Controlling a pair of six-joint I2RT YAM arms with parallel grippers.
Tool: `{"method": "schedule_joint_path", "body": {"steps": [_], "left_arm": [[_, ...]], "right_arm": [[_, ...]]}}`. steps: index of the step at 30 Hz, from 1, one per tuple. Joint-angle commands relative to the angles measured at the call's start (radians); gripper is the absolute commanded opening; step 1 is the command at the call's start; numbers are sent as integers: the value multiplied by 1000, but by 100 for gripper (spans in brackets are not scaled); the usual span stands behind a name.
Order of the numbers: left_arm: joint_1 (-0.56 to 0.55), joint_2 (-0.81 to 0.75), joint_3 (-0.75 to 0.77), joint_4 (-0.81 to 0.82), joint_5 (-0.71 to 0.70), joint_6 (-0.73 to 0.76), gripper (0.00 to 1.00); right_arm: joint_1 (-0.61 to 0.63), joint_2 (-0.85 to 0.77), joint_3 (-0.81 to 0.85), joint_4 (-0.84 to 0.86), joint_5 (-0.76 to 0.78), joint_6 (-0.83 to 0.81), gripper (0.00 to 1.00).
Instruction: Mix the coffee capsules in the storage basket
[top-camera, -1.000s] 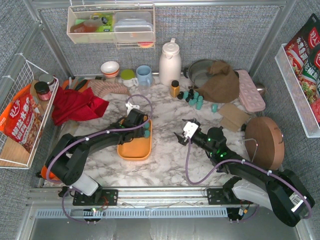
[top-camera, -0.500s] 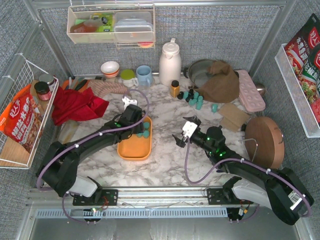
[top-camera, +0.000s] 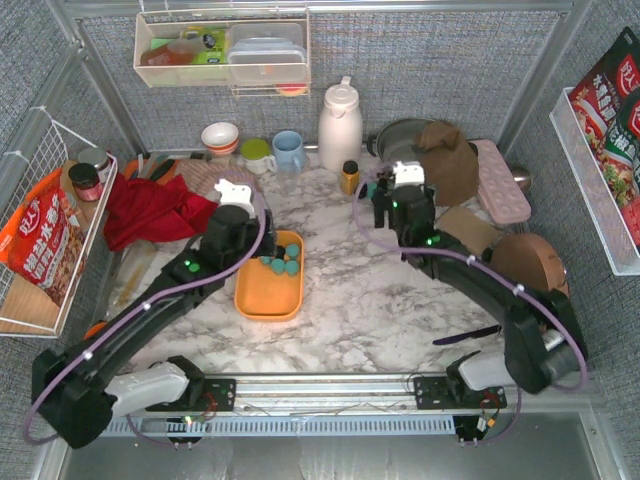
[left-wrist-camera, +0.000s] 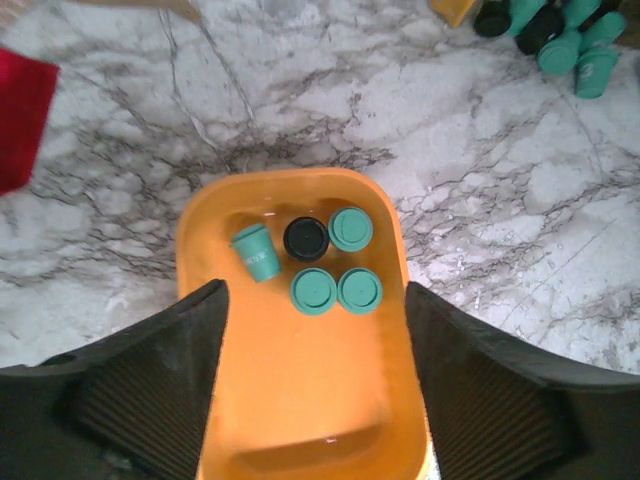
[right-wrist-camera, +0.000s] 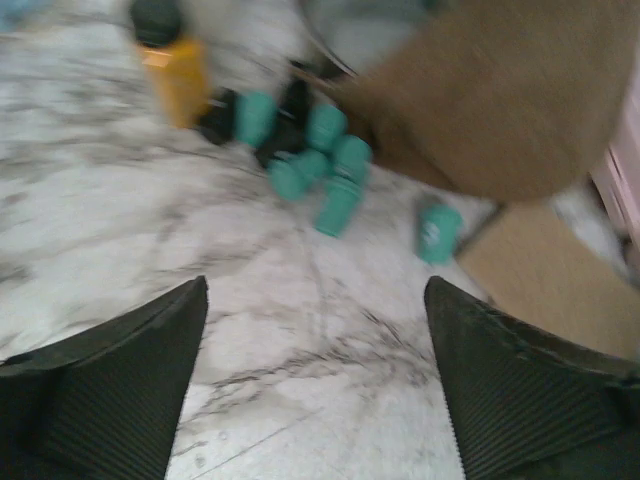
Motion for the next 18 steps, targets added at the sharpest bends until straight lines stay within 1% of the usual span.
{"method": "schedule_joint_path", "body": {"steps": [1,3,6,11,18], "left_arm": [[1,-119,-18,-23,-17,123,87],[2,-186,-44,-16,-14,164,99],[1,-278,-98,14,-12,208,99],[2,-388,-190,73,-37,227,99],[1,-436,-197,66,-36,240,99]], "right_arm": [[-95,148,144,-370,190,331,78],[-130,223,210,-410,170,401,58],[-164,331,272,-432,137,460,56],[-192,504,407,-453,75,459,54],[-257,671,533,-488,-97,481,55]]}}
